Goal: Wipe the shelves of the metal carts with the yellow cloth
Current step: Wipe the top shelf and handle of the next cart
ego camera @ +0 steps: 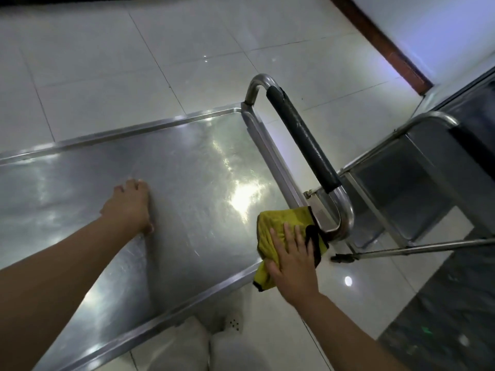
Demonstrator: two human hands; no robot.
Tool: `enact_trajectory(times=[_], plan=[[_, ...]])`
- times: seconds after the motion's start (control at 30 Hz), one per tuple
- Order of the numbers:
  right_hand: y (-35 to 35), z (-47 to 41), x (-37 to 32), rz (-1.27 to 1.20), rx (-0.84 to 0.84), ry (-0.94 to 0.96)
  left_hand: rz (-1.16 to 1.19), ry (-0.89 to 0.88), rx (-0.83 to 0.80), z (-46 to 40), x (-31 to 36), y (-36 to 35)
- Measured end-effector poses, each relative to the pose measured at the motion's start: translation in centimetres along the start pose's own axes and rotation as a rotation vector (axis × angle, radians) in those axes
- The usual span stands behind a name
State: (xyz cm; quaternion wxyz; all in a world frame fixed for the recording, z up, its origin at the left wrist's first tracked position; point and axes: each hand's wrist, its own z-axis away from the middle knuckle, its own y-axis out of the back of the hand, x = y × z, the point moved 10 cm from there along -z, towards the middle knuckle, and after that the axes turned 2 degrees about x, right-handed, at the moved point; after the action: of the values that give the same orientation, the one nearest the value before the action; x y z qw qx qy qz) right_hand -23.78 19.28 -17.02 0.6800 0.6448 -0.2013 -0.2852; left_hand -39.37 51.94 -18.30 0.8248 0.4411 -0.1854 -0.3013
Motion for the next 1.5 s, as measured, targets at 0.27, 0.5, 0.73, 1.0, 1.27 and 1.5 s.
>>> enact_trajectory(times=[0.27, 0.5, 0.73, 1.0, 1.27, 1.5], plan=[[-0.9, 3.5, -2.3, 0.013, 0.062, 0.321, 0.053, -0.038, 0.308, 5.3, 0.7, 1.5], [0.0, 1.5, 3.8, 0.119, 0.119, 0.347, 0.146, 0.027, 0.502, 17.2, 0.8, -4.6], [-0.4, 2.6, -0.1, 0.114, 0.225, 0.280, 0.274, 0.080, 0.646, 26.9, -2.5, -9.5], [-1.7, 6.4, -12.2, 0.123, 0.357, 0.437, 0.299, 0.113, 0.732, 32.2, -8.8, -14.3], [-4.5, 11.7, -28.9, 0.142, 0.436, 0.517, 0.373, 0.100, 0.777, 36.2, -18.8, -19.6], [-6.6, 15.2, -43.8, 0.095, 0.414, 0.552, 0.485, 0.282, 0.745, 41.1, -30.2, -23.7]])
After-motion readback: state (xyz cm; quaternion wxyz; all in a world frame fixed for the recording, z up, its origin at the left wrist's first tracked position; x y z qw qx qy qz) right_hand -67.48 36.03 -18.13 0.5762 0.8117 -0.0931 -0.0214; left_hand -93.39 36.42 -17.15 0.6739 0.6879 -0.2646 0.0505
